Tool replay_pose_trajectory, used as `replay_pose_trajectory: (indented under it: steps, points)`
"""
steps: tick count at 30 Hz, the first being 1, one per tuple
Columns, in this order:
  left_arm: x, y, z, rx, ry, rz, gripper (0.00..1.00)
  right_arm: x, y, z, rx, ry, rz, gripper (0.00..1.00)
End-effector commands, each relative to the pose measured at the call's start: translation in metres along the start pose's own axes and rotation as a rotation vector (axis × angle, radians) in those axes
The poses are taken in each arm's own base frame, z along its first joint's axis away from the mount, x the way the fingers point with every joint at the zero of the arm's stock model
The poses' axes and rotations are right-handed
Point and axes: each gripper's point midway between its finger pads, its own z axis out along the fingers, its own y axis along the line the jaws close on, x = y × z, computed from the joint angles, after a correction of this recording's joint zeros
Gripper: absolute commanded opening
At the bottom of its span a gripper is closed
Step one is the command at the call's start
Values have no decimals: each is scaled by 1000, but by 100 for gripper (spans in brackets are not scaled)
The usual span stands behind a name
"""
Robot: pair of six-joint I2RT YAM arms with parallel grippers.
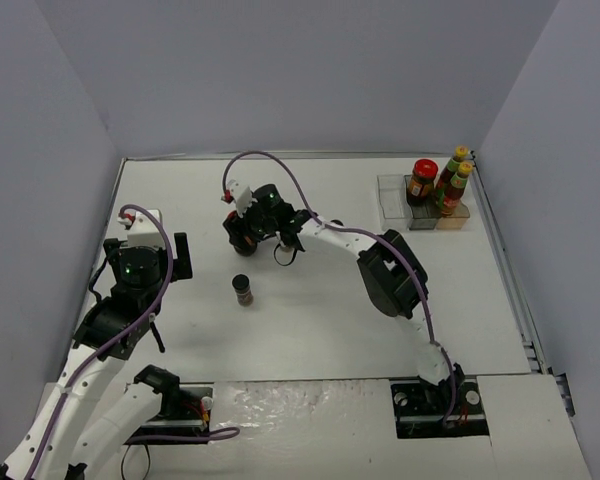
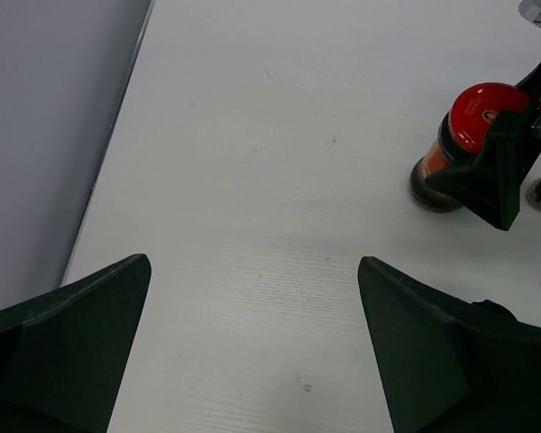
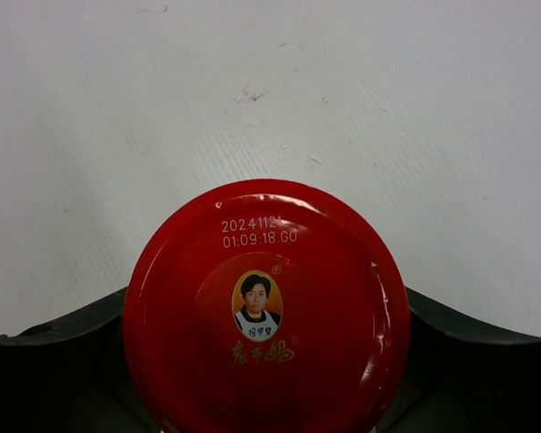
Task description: Organize the condiment bottles
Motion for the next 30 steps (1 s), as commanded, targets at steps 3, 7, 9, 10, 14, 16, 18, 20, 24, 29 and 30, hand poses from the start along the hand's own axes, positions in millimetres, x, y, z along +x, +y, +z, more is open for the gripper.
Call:
replay_pose_trajectory:
  steps: [3, 7, 9, 10, 14, 16, 18, 20, 24, 29, 30]
  points:
    - [-21, 0, -1, -2, -65, -32, 97, -207, -26, -136, 163, -483, -115, 0]
    - [-22, 1, -2, -2, -69, -33, 97, -228, -65, -193, 280, -541, -76, 0]
    - [-22, 1, -2, -3, -69, -33, 97, -226, -88, -217, 344, -548, -53, 0]
    - [-22, 1, -2, -4, -69, -33, 97, -220, -104, -231, 389, -545, -37, 0]
    - [-22, 1, -2, -2, -68, -33, 97, -189, -150, -275, 528, -516, 37, 0]
    - [-22, 1, -2, 1, -68, -34, 97, -160, -184, -300, 612, -488, 100, 0]
    - [-22, 1, -2, 0, -68, -35, 97, -130, -214, -324, 699, -453, 162, 0]
    - [-22, 0, -2, 5, -68, -34, 97, -100, -247, -354, 806, -425, 227, 0]
    - [-23, 0, -2, 6, -68, -36, 97, -50, -280, -389, 924, -386, 313, 0]
    - [-23, 0, -2, 5, -69, -35, 97, -5, -307, -398, 985, -345, 392, 0]
    - [-23, 0, -2, 5, -68, -35, 97, 0, -310, -398, 990, -341, 397, 0]
